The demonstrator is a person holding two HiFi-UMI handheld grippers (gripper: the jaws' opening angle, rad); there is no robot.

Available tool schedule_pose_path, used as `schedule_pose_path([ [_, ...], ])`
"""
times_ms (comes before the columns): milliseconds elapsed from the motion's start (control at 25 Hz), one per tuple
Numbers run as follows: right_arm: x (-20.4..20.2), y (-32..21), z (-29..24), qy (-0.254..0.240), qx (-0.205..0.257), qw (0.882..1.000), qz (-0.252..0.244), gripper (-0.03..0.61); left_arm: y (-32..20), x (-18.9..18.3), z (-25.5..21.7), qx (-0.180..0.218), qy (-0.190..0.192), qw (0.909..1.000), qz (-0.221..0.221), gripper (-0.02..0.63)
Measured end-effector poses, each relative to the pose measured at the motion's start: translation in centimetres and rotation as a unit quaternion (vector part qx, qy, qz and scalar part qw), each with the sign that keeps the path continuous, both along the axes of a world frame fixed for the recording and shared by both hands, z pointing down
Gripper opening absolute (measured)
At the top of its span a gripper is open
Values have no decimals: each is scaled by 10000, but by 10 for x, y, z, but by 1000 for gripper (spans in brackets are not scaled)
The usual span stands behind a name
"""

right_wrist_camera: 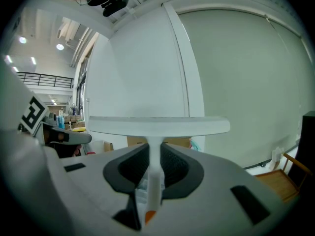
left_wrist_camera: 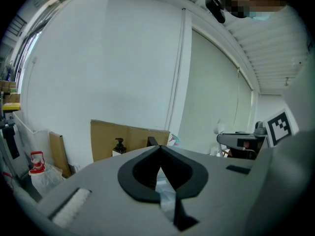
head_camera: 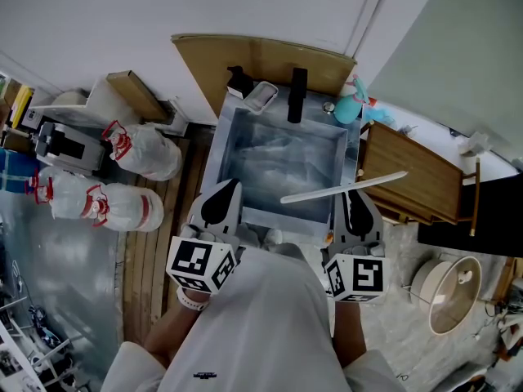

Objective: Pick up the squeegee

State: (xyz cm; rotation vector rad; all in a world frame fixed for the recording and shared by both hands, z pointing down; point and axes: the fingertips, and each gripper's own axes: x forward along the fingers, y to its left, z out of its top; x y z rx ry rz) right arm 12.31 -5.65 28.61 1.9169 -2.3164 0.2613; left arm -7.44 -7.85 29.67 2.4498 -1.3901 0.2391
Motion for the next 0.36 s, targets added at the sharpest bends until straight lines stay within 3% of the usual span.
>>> schedule_pose_path([
  [360,-2,5,2,7,-7,10000,-10,63,6,0,1,-11,-9,10000,39,-2],
])
